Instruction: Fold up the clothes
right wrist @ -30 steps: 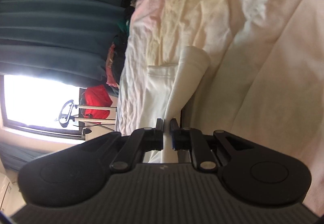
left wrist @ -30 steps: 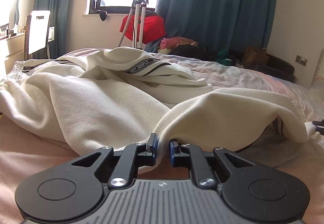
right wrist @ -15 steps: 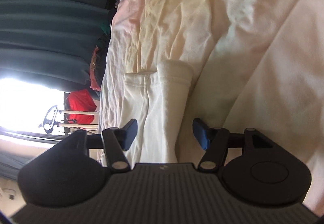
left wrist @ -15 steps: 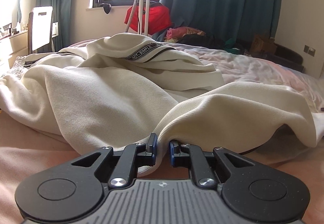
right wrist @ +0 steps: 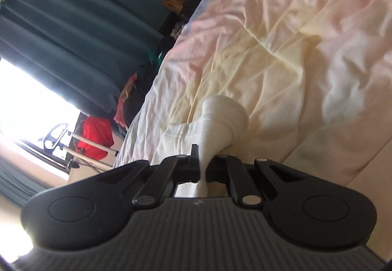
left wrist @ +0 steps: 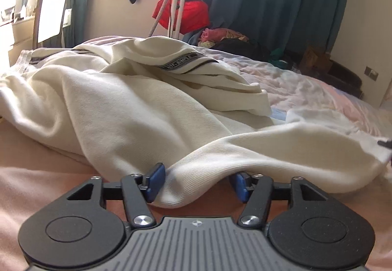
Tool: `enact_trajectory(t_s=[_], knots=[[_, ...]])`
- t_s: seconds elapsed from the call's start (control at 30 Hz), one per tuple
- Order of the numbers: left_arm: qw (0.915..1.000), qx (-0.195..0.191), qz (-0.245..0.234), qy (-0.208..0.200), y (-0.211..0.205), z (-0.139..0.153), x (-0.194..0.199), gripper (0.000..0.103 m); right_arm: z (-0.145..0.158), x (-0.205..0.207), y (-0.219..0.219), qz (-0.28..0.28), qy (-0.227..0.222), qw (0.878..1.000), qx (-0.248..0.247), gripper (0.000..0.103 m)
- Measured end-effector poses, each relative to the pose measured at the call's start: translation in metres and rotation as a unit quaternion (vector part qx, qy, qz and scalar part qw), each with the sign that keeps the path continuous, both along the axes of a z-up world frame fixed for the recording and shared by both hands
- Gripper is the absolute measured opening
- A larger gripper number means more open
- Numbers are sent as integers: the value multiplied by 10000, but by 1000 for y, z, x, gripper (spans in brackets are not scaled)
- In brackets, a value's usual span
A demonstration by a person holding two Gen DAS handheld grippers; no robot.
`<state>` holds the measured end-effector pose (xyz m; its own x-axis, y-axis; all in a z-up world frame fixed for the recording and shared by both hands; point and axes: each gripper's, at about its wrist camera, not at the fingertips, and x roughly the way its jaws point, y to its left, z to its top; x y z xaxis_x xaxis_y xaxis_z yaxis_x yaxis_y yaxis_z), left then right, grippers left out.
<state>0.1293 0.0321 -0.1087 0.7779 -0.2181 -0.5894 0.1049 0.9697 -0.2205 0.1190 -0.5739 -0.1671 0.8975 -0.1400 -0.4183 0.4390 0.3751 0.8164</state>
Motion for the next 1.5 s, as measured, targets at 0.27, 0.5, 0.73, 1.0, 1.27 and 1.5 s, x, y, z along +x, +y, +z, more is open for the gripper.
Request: enact_trajectory(t_s=[0.27, 0.5, 0.73, 1.0, 1.27, 1.5], knots=[[9344, -2364, 2552, 764, 140, 1, 0, 84, -23, -10, -20, -307, 317, 9987, 237, 5], [8073, -4203, 4116, 471, 237, -12, 22, 74, -8, -11, -15, -631, 99, 9979, -56, 5], [8493, -3040, 4279, 561, 262, 20, 41, 18, -2, -24, -21, -1104, 124, 9937, -168, 5], [8636, -2752, 4216, 271, 295, 67, -28, 11, 25, -55, 0, -1579, 603, 9838, -593, 5], [8898, -2014, 3964, 1026, 309, 56, -70, 12, 23, -84, 10, -2063, 2012, 9555, -621, 5], [9353, -212, 3327, 1186, 266, 60, -47, 27, 8, -76, 9, -1717, 2590, 9483, -650, 9]])
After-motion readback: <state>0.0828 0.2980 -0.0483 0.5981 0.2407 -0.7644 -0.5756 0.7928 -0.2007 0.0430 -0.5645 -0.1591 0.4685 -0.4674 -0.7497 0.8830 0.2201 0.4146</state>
